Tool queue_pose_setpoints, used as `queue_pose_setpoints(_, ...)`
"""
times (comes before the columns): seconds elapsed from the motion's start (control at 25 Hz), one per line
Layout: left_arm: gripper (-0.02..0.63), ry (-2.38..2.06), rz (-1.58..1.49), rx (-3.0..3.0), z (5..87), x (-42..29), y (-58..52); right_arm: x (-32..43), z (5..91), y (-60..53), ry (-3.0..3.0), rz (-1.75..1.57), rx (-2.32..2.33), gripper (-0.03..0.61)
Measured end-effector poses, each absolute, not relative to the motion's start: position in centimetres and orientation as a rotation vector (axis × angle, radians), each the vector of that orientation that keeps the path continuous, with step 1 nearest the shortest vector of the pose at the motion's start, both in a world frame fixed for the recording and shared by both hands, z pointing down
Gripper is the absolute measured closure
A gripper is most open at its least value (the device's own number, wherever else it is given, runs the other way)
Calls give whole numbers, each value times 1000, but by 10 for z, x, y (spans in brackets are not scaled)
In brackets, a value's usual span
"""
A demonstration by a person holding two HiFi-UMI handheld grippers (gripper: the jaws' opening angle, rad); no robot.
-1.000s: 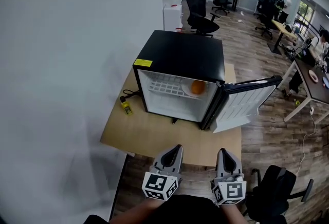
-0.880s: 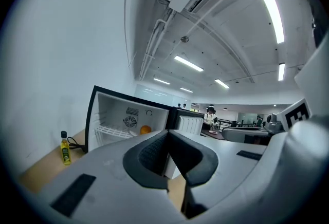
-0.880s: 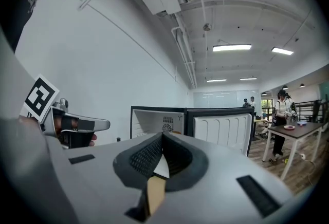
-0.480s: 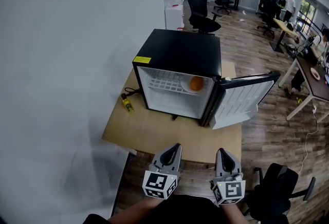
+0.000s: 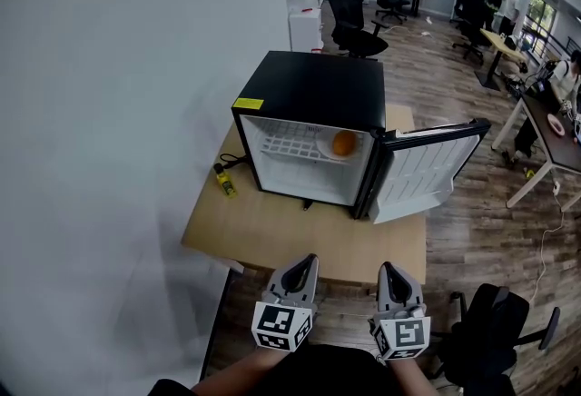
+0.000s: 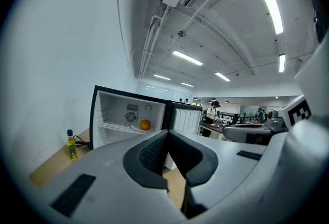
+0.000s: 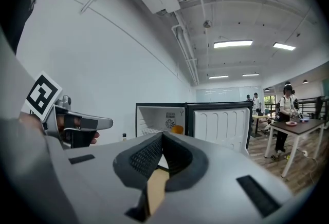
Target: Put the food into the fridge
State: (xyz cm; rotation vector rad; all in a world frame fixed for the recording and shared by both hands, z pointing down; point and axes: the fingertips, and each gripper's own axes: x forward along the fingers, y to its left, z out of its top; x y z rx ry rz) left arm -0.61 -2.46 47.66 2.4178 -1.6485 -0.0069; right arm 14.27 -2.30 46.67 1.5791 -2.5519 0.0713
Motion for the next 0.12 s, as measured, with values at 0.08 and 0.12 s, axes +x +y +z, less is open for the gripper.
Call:
queue_pose_setpoints(0.08,600,-1652,-10,2416,476,-8,-22,142,468,-20,-2558,74,1577,518)
queue_pose_setpoints(0.12,600,-1654,-11,2416,476,-9,-20,141,468,-18,-2561,76,1576,518)
